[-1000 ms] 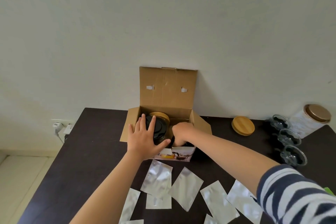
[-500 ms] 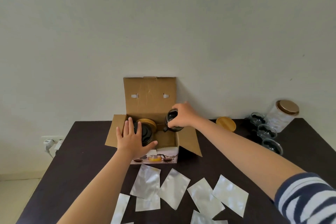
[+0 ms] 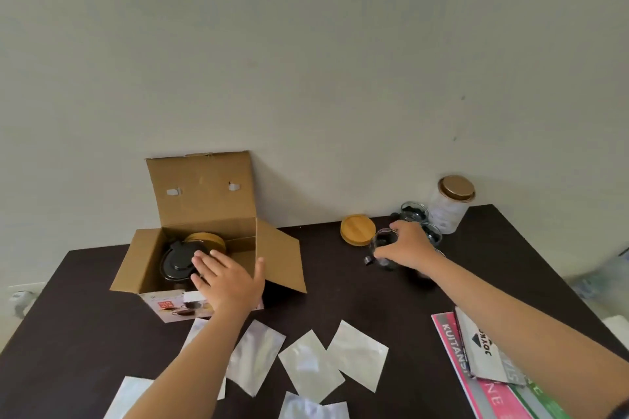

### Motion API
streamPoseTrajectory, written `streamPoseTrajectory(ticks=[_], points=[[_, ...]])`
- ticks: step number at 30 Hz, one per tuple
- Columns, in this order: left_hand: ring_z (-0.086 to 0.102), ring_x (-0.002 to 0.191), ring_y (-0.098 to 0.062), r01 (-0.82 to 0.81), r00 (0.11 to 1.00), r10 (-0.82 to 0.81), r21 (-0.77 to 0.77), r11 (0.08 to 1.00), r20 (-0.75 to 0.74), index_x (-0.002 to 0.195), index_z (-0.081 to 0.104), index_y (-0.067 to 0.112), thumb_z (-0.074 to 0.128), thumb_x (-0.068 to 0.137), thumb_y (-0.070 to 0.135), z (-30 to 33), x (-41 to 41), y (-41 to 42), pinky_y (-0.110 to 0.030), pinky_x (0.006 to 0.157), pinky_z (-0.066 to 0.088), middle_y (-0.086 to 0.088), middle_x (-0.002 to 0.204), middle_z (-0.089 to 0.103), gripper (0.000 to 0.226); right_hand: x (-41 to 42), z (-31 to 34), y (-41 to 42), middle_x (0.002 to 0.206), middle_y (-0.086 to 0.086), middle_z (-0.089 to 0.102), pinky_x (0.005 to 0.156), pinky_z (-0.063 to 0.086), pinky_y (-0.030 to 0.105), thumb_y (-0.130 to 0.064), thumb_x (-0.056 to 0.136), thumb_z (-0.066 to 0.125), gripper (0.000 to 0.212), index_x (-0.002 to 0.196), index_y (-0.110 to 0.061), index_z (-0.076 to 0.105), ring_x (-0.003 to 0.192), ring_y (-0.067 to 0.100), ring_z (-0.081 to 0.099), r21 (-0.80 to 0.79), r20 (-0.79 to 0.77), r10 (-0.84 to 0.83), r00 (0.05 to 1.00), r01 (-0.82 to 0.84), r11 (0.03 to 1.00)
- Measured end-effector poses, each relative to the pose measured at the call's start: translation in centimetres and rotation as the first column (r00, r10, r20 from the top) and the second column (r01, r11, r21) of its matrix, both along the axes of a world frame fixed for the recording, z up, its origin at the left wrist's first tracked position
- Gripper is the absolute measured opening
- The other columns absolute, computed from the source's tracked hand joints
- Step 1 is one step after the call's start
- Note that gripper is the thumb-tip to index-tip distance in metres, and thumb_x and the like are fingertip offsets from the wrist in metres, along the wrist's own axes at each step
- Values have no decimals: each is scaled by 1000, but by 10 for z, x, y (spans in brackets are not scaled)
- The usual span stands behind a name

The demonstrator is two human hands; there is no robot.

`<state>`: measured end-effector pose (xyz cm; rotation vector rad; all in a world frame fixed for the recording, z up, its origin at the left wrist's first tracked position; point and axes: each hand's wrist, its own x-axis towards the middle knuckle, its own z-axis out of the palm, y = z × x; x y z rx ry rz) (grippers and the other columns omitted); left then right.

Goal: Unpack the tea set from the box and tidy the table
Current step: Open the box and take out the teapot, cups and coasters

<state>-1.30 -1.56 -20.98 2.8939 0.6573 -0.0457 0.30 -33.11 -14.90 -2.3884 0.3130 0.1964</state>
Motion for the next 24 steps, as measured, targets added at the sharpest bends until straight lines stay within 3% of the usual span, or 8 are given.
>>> streamPoseTrajectory(ticks=[2, 6, 12, 18, 24], points=[[-4, 144, -39, -12, 1000, 11, 14, 1000, 9, 147, 1, -6, 20, 85, 73, -4, 3, -2, -49, 116, 5, -27, 155, -3, 102, 4, -14, -40, 108, 14, 57, 66, 47, 30, -43, 36, 68, 68, 95, -11, 62, 94, 27, 58, -33, 1, -100, 995, 100, 994], [3, 144, -41, -30, 999, 29, 62, 998, 24, 146, 6, -8, 23, 85, 71, -9, 5, -5, -50, 116, 9, -29, 154, 3, 101, 13, -29, -109, 116, 18, 50, 76, 51, 35, -36, 53, 76, 66, 109, -5, 57, 106, 33, 53, -145, 20, -232, 972, 233, 962], [7, 144, -41, -62, 998, 59, 128, 990, 32, 146, 13, -7, 21, 85, 70, -11, 5, -8, -50, 116, 12, -29, 154, 9, 99, 40, -55, -176, 114, 20, 48, 78, 50, 39, -28, 59, 82, 63, 107, -1, 54, 102, 38, 53, -181, 35, -349, 936, 349, 919], [14, 142, -42, -77, 996, 68, 195, 978, 48, 144, 22, -6, 21, 83, 69, -16, 6, -9, -52, 114, 15, -29, 153, 16, 97, 59, -88, -199, 108, 18, 57, 74, 53, 39, -29, 54, 87, 64, 104, -2, 57, 96, 34, 58, -141, -38, -339, 940, 330, 933], [16, 141, -44, -77, 996, 66, 213, 974, 57, 141, 29, -8, 23, 84, 67, -20, 7, -9, -53, 114, 16, -31, 151, 19, 94, 62, -111, -200, 110, 15, 53, 82, 53, 45, -27, 55, 83, 57, 105, -8, 60, 99, 34, 57, -87, -10, -344, 939, 342, 936]])
